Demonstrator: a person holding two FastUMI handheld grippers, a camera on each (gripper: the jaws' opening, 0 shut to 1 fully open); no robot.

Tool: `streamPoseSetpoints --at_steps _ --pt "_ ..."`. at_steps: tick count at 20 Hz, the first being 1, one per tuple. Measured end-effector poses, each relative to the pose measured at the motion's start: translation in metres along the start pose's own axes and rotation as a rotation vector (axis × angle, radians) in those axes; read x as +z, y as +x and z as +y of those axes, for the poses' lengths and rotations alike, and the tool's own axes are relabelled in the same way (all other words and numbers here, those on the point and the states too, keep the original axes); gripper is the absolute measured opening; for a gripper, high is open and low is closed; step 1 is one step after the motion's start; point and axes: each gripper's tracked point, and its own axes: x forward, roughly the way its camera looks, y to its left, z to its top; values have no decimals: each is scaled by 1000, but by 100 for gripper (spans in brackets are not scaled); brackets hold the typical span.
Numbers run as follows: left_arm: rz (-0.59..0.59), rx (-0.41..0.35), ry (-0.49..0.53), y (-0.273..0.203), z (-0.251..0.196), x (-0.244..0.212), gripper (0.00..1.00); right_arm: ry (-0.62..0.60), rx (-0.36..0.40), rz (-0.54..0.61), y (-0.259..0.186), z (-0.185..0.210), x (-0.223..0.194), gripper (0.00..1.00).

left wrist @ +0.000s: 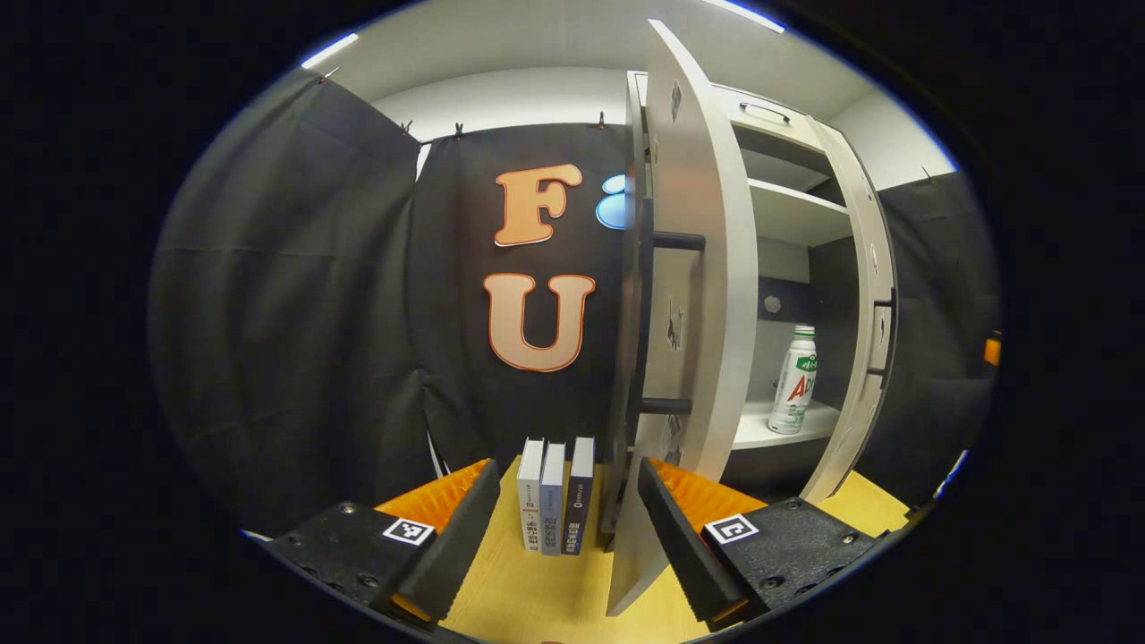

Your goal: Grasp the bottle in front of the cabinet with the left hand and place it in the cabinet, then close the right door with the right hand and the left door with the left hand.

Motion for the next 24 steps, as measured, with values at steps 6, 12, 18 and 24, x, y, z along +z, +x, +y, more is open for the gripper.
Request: streamPoseSetpoints --at_steps 6,12,18,24 --pt "1 -7 -13 -3 -10 -1 95 9 -8 -28 -5 -9 12 96" --pt "6 -47 -37 -3 -31 -3 95 1 -18 -30 -7 -18 13 96" --pt "11 -126 -37 3 -75 -4 92 -5 -15 -23 -3 -26 8 96" --pt "17 -162 -44 15 -111 -6 95 -9 5 -25 13 -41 7 96"
